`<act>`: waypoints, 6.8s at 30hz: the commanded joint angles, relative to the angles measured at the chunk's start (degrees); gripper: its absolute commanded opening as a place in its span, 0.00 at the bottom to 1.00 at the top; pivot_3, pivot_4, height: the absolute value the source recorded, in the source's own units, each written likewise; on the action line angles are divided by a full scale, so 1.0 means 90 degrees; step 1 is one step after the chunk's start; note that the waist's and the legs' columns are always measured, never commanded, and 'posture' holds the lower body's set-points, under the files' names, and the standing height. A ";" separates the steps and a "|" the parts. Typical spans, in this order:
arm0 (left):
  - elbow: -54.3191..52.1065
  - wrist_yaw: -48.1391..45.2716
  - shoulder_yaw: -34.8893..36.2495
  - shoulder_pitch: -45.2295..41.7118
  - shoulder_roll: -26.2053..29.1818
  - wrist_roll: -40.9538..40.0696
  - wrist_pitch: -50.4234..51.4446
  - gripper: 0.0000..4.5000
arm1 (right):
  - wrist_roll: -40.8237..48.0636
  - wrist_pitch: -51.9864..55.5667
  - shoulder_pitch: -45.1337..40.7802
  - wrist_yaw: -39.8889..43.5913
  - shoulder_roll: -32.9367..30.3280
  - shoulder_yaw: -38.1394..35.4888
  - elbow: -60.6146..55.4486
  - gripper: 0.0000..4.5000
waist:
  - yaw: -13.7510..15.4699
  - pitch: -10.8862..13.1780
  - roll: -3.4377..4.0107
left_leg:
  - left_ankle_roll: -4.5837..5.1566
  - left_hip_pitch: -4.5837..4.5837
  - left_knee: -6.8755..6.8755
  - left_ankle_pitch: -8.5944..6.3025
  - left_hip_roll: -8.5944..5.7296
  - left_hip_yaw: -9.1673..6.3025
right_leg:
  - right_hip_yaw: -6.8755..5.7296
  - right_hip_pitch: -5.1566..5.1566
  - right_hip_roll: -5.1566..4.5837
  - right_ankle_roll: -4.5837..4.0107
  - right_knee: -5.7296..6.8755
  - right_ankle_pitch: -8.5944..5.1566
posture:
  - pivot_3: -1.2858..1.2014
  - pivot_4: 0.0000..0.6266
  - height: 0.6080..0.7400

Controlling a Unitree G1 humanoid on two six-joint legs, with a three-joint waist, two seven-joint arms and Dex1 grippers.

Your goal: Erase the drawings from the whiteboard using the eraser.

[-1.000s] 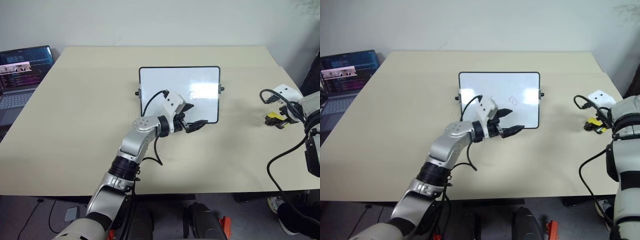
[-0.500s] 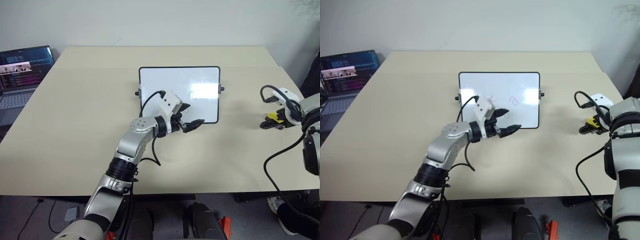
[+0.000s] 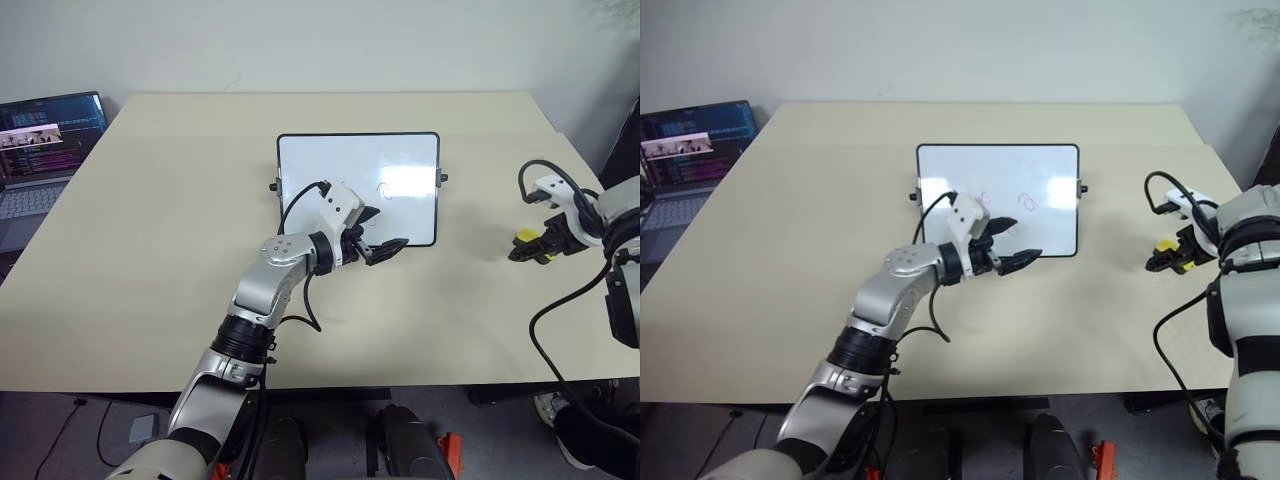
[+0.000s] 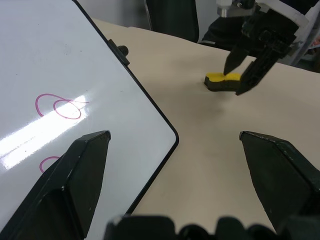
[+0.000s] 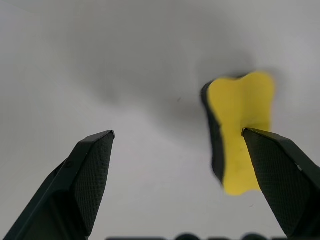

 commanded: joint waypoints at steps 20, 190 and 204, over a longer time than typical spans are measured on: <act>-0.0216 0.0096 0.0140 -0.0055 0.0022 -0.0010 -0.0114 1.00 | -0.0055 -0.0251 0.0005 -0.1289 0.0208 -0.0077 0.0018 1.00 | 0.0009 0.0000 0.0000 | 0.0000 -0.0001 0.0000 0.0000 0.0000 0.0000 | 0.0000 0.0000 0.0000 0.0000 0.0000 0.0000 | 0.52 0.24 1.00; -0.2931 -0.0156 0.1856 0.1506 0.3679 -0.1048 0.1747 1.00 | -0.2464 -0.2773 -0.0517 -0.3934 0.4035 0.2951 -0.1675 0.19 | -0.0120 -0.0052 -0.0072 | 0.0023 0.0113 -0.0004 0.0020 0.0009 -0.0047 | -0.0030 0.0106 0.0016 0.0009 0.0008 0.0016 | 0.52 0.24 1.00; -0.2876 -0.0200 0.1776 0.1417 0.3652 -0.1025 0.1674 1.00 | -0.2543 -0.2834 -0.0809 -0.4430 0.4411 0.2873 -0.1250 0.19 | -0.0170 -0.0048 -0.0071 | 0.0029 -0.0001 -0.0023 0.0021 0.0009 -0.0047 | -0.0027 -0.0011 0.0017 -0.0022 0.0008 0.0034 | 0.52 0.24 1.00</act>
